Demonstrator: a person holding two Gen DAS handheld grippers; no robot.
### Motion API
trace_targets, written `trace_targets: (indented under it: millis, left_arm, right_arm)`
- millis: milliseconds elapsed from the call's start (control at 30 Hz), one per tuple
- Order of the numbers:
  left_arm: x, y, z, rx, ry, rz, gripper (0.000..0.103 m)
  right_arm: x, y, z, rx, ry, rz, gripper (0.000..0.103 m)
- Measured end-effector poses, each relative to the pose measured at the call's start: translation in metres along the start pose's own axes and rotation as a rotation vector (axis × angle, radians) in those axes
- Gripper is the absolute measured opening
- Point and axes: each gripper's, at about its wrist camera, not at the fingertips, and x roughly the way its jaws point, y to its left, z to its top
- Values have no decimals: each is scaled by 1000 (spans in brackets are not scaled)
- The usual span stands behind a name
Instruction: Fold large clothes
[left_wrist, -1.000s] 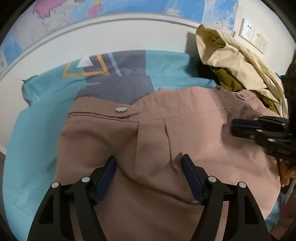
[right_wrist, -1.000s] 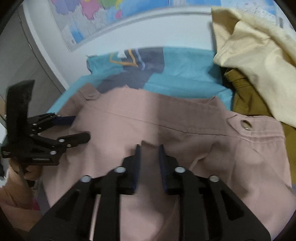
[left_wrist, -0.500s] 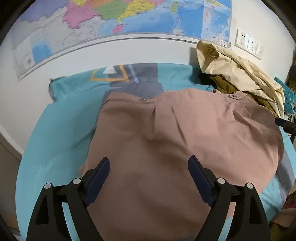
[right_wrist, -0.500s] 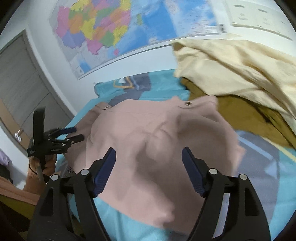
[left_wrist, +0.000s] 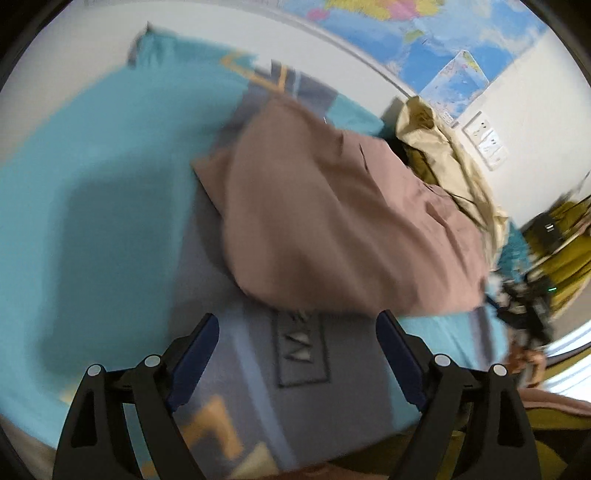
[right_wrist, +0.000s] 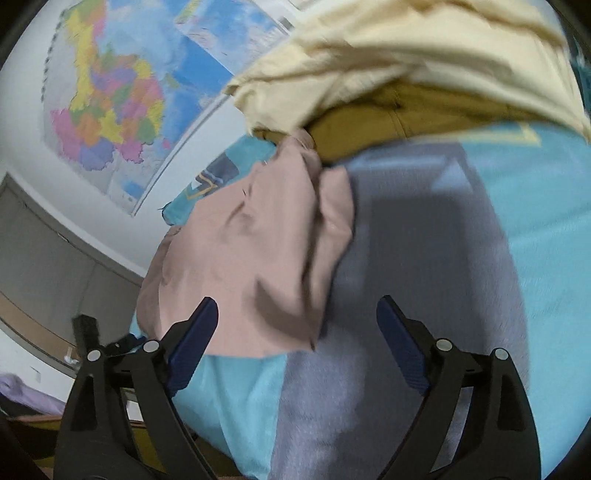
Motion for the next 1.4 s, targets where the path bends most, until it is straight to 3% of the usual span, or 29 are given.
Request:
trace_targets:
  millis: [67,167,267,500,667,833,900,933,967,1000,1033,1067,1200,1300,1400]
  left_arm:
    - [5,-6,-1,9,-17,-17,87]
    - [20,-12,7,-7,10,-125,88]
    - [32,-19,17,10,-9,-148,96]
    - [55,-20,46,-33,-37,-225,96]
    - [69,-29,65,-9,-25,-218,96]
    - [82,-42,78,62,-25,-150,90]
    - [85,-42,82,56,-27,-141,86]
    - [86,-41,84,50,-34,-125,77]
    - [87,-41,85,49,-40,-108,71]
    - [89,-41,86,52,-52,-76,60]
    - [90,-41,86,61,-68,-43,48]
    - [91,-42,85,69,-78,-23,44]
    - [89,-33,91,20,-63,-20,27]
    - [82,-31,102,16,-43,-33,23]
    - [70,-39,119,75,-49,37,22]
  right_arm:
    - [5,-2,-3,21,15,39,90]
    - [13,-1,-6,22,33,71,91]
    - [23,6,-4,-9,30,70,92]
    - [64,28,23,-88,78,96,95]
    - [100,40,56,-105,136,134,95]
    - [125,51,69,-168,188,163,94]
    - [130,51,72,-176,203,148,79]
    - [132,51,72,-184,206,148,76]
    - [135,50,72,-182,221,149,63]
    - [138,50,71,-181,234,142,40]
    - [140,49,70,-180,241,137,30]
    - [139,49,69,-180,241,142,25]
    - [124,62,74,-178,209,223,14]
    - [111,85,78,-224,182,232,13]
    - [101,116,88,-282,160,251,13]
